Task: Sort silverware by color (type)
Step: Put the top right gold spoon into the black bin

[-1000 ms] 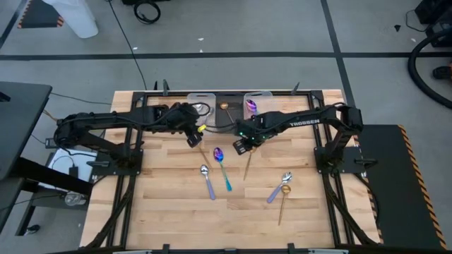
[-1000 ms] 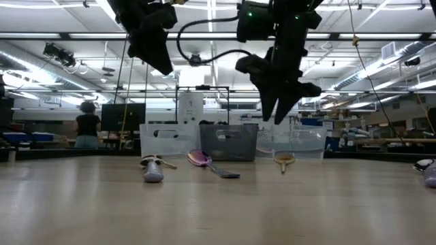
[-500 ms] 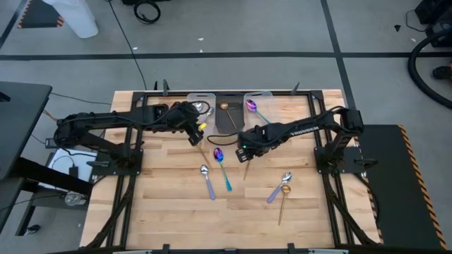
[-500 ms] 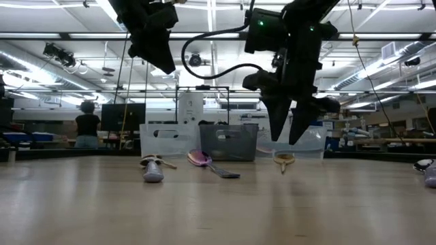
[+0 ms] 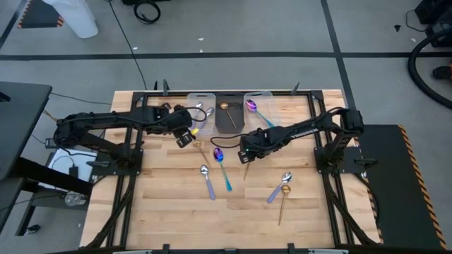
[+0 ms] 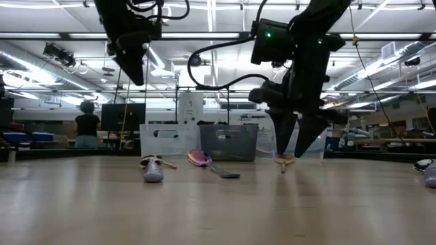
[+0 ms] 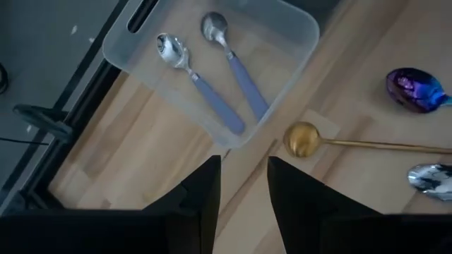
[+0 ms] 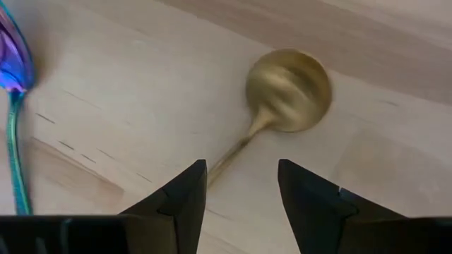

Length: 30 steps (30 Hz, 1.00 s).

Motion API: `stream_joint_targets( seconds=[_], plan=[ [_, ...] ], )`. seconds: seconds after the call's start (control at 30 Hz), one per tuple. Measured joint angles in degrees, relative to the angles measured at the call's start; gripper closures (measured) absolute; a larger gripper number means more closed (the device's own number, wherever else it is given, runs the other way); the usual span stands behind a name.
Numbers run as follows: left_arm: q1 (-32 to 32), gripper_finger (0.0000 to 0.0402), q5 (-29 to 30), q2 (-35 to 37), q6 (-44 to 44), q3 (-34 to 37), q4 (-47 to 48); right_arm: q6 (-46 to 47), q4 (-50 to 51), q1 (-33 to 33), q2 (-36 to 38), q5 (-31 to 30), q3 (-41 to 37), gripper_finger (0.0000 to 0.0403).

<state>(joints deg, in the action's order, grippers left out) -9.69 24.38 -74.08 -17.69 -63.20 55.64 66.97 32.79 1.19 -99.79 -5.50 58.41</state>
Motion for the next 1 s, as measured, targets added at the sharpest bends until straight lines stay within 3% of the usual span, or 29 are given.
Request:
stream_joint_targets(
  seconds=[0.17,0.63,0.83,1.0],
  plan=[
    [0.93,0.0276,-0.33,0.00,-1.55,0.00,-3.96,0.62,-6.27,0.07,0.00,0.84,-2.06,0.0225],
    [1.64,0.0276,-0.59,-0.06,-0.71,0.00,-7.60,0.15,-6.04,0.18,-1.53,-1.90,-2.58,0.0258],
    [1.61,0.0276,-0.57,-0.07,-0.53,0.00,-7.00,-6.19,-3.23,0.29,-2.02,-0.45,-2.34,0.0269],
    [1.42,0.0276,-0.56,-0.07,-0.50,0.00,-6.37,-12.11,-1.45,1.83,-1.70,2.45,-2.40,0.0304]
  ],
)
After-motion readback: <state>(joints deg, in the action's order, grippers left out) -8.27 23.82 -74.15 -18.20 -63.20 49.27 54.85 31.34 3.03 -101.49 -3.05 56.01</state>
